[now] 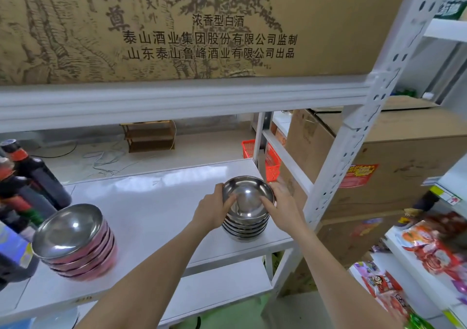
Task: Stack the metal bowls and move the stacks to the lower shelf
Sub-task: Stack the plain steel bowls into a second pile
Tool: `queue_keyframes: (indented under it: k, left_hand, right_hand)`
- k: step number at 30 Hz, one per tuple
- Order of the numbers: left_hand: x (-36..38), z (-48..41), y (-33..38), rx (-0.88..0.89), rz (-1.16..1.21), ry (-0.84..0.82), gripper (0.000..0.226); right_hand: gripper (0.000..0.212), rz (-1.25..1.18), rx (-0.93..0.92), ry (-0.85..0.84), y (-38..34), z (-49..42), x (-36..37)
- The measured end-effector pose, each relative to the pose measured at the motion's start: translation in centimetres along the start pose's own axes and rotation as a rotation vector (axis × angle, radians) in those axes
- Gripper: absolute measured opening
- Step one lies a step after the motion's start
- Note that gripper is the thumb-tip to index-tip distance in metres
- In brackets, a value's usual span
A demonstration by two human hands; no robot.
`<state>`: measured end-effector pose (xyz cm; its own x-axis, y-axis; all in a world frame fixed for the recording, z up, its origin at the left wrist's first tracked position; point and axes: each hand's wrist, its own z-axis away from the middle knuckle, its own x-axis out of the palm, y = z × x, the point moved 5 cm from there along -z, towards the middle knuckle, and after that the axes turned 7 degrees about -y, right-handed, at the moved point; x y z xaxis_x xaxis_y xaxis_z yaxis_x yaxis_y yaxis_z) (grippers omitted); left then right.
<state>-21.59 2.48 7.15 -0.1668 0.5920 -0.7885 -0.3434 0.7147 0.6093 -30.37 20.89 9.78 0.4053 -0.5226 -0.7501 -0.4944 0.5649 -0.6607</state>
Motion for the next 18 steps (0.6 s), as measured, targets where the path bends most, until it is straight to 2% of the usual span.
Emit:
queue_keyframes:
  k: [6,12,18]
  left_hand:
    - [0.9,0.0,-1.1,-0.026,-0.056,-0.002,0.055]
    - [1.6,0.0,-1.8,-0.047,-0.063,-0.032,0.058]
    - [0.7,-0.4,-2.0,-0.042,-0.038,-0.011,0.059]
  right_hand:
    - [0.026,0.044,-0.026,0.042,0.0,0.3,1.0]
    - [0.055,0.026,0.088,-0.02,1.0,0.0,2.1]
    - [0.066,-0.049,0.154,-0.055,1.6,-0.2,2.7]
